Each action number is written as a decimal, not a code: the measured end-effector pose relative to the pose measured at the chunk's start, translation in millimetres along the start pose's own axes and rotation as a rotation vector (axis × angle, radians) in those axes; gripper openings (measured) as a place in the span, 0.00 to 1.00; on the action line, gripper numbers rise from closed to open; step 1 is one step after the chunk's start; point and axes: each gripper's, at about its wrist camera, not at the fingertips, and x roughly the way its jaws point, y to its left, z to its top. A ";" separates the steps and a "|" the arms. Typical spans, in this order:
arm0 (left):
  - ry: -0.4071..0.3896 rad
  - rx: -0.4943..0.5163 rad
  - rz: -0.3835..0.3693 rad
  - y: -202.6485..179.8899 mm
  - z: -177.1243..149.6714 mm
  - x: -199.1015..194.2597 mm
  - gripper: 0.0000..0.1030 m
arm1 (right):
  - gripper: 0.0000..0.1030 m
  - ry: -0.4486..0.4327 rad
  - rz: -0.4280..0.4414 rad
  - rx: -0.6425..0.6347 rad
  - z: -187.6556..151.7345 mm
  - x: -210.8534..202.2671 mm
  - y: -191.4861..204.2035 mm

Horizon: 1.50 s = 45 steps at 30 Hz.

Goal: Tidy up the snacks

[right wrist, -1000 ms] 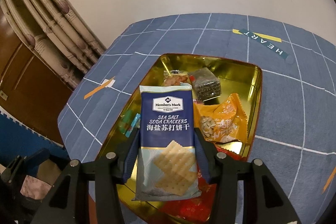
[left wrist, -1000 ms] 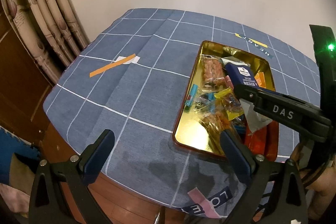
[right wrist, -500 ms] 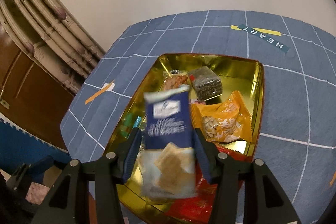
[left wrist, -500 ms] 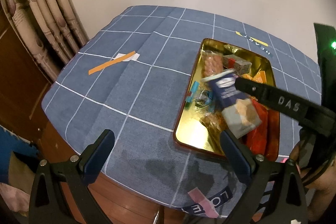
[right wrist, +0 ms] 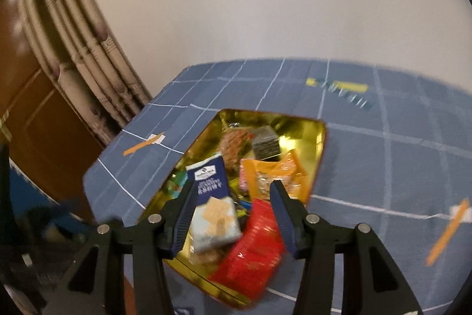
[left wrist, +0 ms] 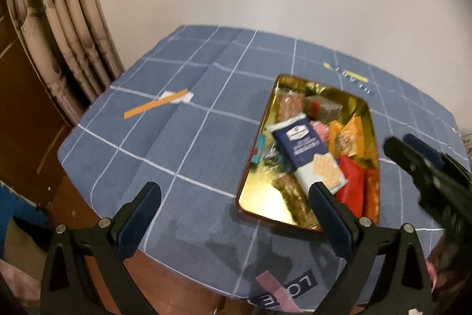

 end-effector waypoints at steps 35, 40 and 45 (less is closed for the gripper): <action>-0.412 -0.027 -0.037 -13.8 24.6 -168.3 1.00 | 0.60 -0.328 -0.079 -0.097 -16.4 -173.8 4.6; -0.380 -0.013 0.015 -22.7 21.1 -156.1 1.00 | 0.60 -0.289 -0.115 -0.039 -22.4 -165.3 -28.5; -0.305 0.008 0.003 -30.0 20.2 -135.0 1.00 | 0.65 -0.197 -0.221 0.020 -31.3 -144.1 -92.4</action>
